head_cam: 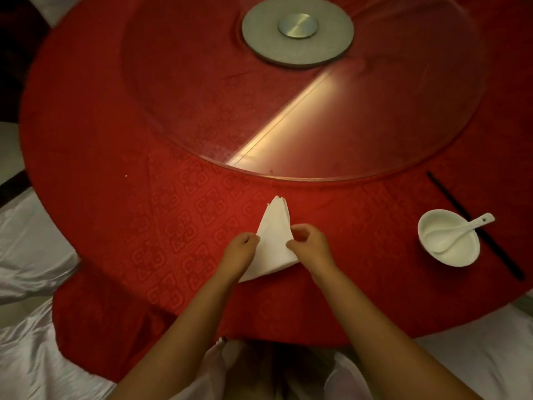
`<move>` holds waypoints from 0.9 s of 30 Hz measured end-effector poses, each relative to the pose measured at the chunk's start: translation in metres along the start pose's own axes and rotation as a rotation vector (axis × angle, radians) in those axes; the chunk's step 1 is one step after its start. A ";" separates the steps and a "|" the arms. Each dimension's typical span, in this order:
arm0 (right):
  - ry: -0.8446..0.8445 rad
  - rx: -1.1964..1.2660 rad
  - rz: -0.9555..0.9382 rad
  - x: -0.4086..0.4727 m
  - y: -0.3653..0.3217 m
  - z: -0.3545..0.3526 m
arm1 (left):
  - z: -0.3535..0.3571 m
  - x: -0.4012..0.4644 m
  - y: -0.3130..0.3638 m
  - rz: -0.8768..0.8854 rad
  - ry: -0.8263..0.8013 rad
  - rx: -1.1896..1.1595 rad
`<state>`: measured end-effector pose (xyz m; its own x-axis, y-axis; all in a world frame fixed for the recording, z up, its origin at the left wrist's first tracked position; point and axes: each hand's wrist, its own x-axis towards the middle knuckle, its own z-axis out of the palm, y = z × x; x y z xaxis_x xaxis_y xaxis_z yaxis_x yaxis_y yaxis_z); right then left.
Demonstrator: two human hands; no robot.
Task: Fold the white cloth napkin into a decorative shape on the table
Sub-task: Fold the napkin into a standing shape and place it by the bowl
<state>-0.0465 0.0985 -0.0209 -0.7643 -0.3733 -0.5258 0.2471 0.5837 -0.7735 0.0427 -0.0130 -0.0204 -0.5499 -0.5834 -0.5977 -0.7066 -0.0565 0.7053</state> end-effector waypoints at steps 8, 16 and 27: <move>-0.097 0.310 0.097 -0.009 0.007 -0.016 | 0.008 0.001 0.016 0.134 -0.072 0.026; 0.020 0.758 -0.093 -0.016 -0.021 -0.036 | 0.011 -0.042 0.022 -0.109 0.124 -0.831; 0.009 0.218 -0.583 -0.049 -0.066 -0.133 | -0.014 -0.056 0.098 0.261 -0.031 -0.697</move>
<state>-0.1043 0.1742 0.1033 -0.8147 -0.5798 0.0070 -0.0971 0.1245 -0.9875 0.0103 0.0028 0.0878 -0.6809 -0.6253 -0.3812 -0.1113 -0.4261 0.8978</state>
